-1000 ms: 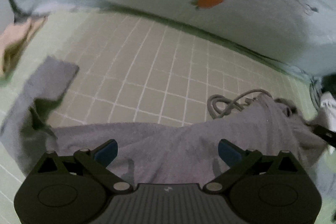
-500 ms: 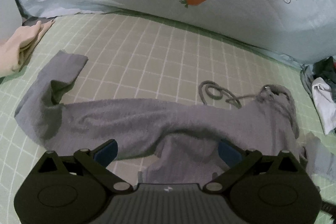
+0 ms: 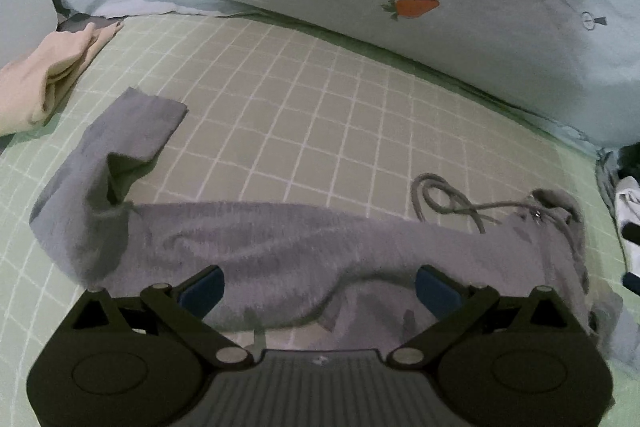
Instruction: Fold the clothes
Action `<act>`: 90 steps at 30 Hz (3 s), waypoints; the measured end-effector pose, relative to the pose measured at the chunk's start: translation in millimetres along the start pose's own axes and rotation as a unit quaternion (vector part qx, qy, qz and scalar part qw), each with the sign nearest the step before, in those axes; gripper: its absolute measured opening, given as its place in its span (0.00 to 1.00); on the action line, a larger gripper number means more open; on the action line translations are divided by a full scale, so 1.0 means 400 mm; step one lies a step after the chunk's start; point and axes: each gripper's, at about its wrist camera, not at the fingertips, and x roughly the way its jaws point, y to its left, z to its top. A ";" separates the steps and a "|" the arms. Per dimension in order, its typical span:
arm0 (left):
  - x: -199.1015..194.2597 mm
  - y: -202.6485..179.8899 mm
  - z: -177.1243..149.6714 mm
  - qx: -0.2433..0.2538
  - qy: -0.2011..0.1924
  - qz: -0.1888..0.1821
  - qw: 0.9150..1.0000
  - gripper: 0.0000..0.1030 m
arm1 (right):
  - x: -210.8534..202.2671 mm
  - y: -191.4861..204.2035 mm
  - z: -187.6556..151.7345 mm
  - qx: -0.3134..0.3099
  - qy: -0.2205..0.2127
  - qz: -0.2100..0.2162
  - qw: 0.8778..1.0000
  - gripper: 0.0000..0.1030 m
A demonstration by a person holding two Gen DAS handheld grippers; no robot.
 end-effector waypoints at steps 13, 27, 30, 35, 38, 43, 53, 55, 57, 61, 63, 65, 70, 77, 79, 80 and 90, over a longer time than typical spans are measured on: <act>0.124 0.076 0.073 -0.038 0.026 0.034 0.998 0.98 | 0.273 0.180 0.083 -0.155 0.047 -0.049 0.986 0.16; 0.105 0.135 0.063 -0.085 0.017 0.067 0.994 0.98 | 0.087 0.316 0.213 -0.193 -0.124 0.050 0.972 0.67; 0.100 0.128 0.061 -0.077 0.017 0.067 0.995 0.98 | 0.165 0.262 0.120 -0.225 -0.037 -0.028 0.973 0.66; 0.109 0.124 0.065 -0.065 0.022 0.076 0.995 0.98 | 0.176 0.154 0.004 -0.172 0.023 -0.067 0.983 0.73; 0.119 0.119 0.069 -0.062 0.027 0.076 0.995 0.98 | 0.182 0.110 -0.002 -0.141 0.028 -0.069 0.987 0.75; 0.140 0.102 0.073 -0.052 0.034 0.076 0.995 0.98 | 0.212 0.063 0.039 -0.089 0.022 -0.051 0.994 0.76; 0.205 0.109 0.062 -0.065 0.063 0.090 0.992 0.98 | 0.389 0.135 0.169 -0.103 0.053 -0.005 0.993 0.52; 0.216 0.113 0.059 -0.067 0.068 0.095 0.991 0.98 | 0.413 0.173 0.167 -0.145 0.050 -0.020 0.988 0.44; 0.224 0.113 0.058 -0.063 0.068 0.101 0.991 0.99 | 0.437 0.203 0.176 -0.176 0.045 -0.029 0.983 0.18; 0.230 0.108 0.064 -0.046 0.062 0.108 0.991 1.00 | 0.501 0.237 0.228 -0.196 0.047 -0.013 0.979 0.11; 0.232 0.112 0.070 -0.049 0.061 0.109 0.991 1.00 | 0.528 0.262 0.247 -0.217 0.041 -0.016 0.975 0.11; 0.233 0.115 0.075 -0.053 0.061 0.110 0.991 1.00 | 0.547 0.278 0.261 -0.224 0.037 -0.020 0.974 0.11; 0.216 0.110 0.075 -0.057 0.061 0.110 0.990 1.00 | 0.491 0.255 0.273 -0.198 0.034 -0.014 0.980 0.50; 0.122 0.067 0.038 -0.033 0.026 0.073 0.996 1.00 | 0.144 0.068 0.162 -0.127 -0.087 -0.065 0.986 1.00; 0.096 0.045 0.015 -0.031 0.025 0.051 0.998 1.00 | 0.070 -0.003 0.096 -0.099 -0.081 -0.095 0.987 1.00; 0.084 0.032 0.002 -0.028 0.025 0.039 0.999 1.00 | 0.038 -0.046 0.054 -0.085 -0.074 -0.111 0.987 1.00; -0.056 -0.178 -0.187 0.041 0.014 -0.024 0.999 1.00 | -0.124 -0.335 -0.258 -0.037 -0.014 -0.200 0.979 1.00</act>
